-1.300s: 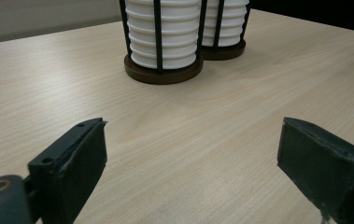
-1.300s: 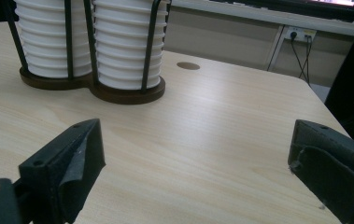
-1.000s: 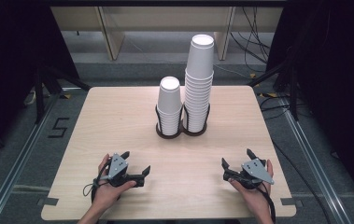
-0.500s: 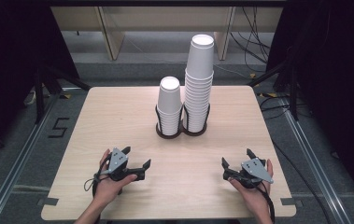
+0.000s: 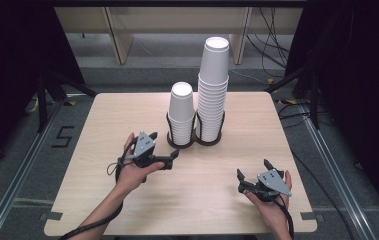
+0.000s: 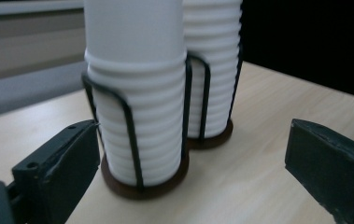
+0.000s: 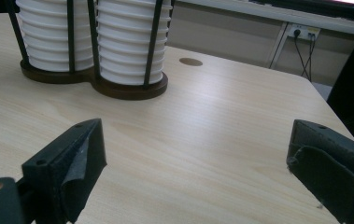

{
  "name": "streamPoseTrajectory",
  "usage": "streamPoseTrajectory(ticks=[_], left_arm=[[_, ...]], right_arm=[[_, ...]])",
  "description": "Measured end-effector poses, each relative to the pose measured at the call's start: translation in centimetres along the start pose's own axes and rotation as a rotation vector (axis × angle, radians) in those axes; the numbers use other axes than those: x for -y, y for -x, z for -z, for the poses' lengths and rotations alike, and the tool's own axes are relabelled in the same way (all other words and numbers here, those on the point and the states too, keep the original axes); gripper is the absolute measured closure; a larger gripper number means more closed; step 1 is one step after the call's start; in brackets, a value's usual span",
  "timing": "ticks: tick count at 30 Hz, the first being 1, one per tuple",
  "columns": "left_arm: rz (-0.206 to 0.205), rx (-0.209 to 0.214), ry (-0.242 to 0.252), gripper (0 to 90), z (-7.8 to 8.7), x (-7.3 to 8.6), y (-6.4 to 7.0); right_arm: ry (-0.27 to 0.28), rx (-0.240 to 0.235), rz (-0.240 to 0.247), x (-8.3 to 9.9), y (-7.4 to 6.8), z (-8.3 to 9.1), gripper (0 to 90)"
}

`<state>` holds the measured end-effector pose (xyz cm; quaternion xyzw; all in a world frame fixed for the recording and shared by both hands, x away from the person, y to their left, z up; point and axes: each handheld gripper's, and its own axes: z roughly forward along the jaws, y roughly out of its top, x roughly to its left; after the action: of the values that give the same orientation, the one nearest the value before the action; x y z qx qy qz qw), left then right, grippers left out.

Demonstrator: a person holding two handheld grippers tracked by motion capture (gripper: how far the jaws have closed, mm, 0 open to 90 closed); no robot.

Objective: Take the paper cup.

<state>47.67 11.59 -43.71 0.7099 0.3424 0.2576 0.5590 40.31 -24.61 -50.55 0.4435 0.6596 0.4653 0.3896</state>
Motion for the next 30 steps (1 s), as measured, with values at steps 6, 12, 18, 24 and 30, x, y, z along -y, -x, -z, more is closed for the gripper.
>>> streamPoseTrajectory(ticks=[6, 12, 18, 24, 30], left_arm=[[-0.053, 0.023, 0.08, 3.1, -1.8, -6.2, 0.1], [-0.112, 0.054, 0.091, 3.9, -3.5, -12.4, -0.3], [-0.166, 0.099, -0.045, 4.7, -6.5, -16.4, -0.3], [-0.146, 0.125, -0.133, 7.3, -9.2, -17.5, 0.1], [-0.115, 0.114, -0.142, 7.7, -11.3, -17.8, 0.2]], right_arm=[[-0.003, 0.003, -0.002, 0.0, 0.3, -0.1, 5.5], [0.005, 0.002, -0.032, -0.6, 0.6, -0.1, 5.7], [0.108, -0.036, -0.062, -6.1, 1.6, -0.8, 5.7], [0.246, -0.129, -0.178, -16.5, 3.9, -1.9, 7.9], [0.23, -0.196, -0.123, -26.2, 3.9, -4.6, 9.9]])
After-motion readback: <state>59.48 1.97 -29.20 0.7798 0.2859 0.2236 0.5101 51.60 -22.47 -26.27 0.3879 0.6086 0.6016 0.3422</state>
